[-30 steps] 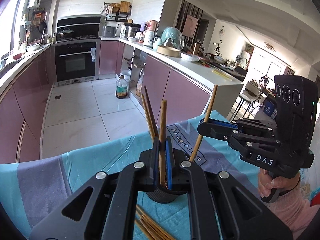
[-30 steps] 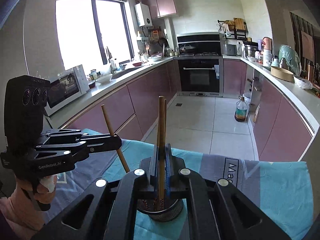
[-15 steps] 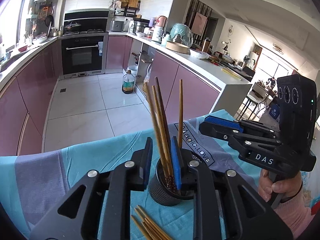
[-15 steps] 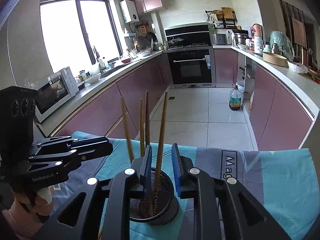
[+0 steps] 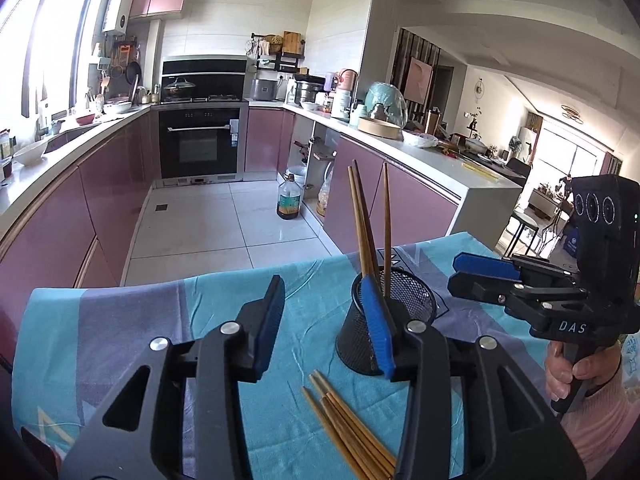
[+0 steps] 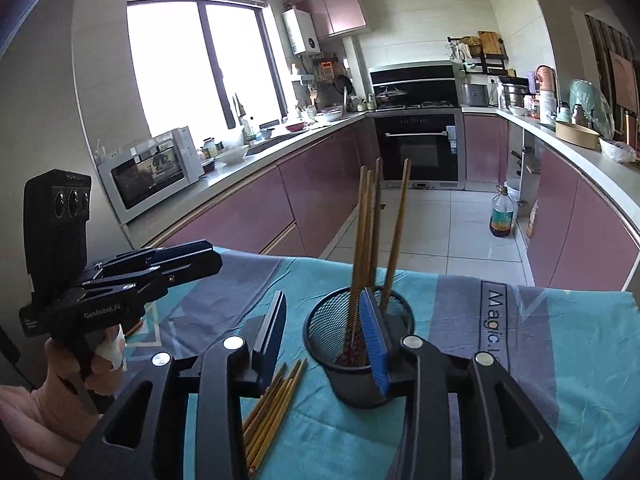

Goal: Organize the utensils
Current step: 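Lower the chopstick into the mesh cup and open the left tool while the right tool releases its chopstick there, then grasp a third chopstick with the left tool while the right tool grasps another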

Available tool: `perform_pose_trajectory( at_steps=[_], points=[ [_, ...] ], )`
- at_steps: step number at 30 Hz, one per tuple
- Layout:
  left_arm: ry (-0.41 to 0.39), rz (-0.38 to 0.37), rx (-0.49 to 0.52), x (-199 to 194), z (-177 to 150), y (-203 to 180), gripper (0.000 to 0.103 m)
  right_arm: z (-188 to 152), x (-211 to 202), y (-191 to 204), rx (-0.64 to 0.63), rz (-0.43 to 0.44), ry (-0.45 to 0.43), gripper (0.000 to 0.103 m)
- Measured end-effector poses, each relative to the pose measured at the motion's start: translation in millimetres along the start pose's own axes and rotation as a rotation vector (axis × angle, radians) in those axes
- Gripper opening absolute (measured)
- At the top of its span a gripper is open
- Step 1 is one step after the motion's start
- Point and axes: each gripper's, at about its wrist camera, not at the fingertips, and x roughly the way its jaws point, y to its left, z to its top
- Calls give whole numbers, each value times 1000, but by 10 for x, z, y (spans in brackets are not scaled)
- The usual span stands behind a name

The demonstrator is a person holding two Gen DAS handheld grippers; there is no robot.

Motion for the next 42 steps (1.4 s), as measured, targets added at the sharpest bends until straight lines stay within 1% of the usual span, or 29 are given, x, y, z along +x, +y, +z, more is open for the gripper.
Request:
perform_pose_trajectory(
  at_steps=[2,5,8,10,13,17,19,22,23,27,33,35,38,42],
  points=[
    [-4,12,5,-97,-92,11,49,-116,32,91,-12,19,25,36],
    [22,33,16,-151,-269,31,53,-294,113,183,-17,35,74,36],
    [79,36,24,-138,-503,30,53,-493,236,221,-2,51,139,36],
    [135,12,27,-78,-679,23,53,-636,330,238,7,51,183,36],
    [211,9,52,41,-952,-47,53,-801,444,240,24,42,231,36],
    [318,-1,51,254,-1206,-100,53,-915,509,245,45,36,265,36],
    [352,6,64,338,-1295,-135,53,-953,519,230,54,37,274,36],
    [381,8,71,419,-1431,-169,52,-985,512,230,58,40,277,36],
    [381,14,74,433,-1459,-175,54,-999,506,229,56,39,278,36],
    [382,17,67,441,-1492,-176,53,-1012,524,264,42,37,287,36],
    [383,-8,36,416,-1505,-106,47,-1052,620,337,11,15,313,36],
    [384,-20,15,406,-1503,-47,40,-1065,652,346,8,8,322,35],
    [386,-37,-8,410,-1509,5,38,-1090,708,395,-12,-15,333,31],
    [386,-39,-2,420,-1516,0,38,-1098,717,423,-28,-28,330,30]
  ],
)
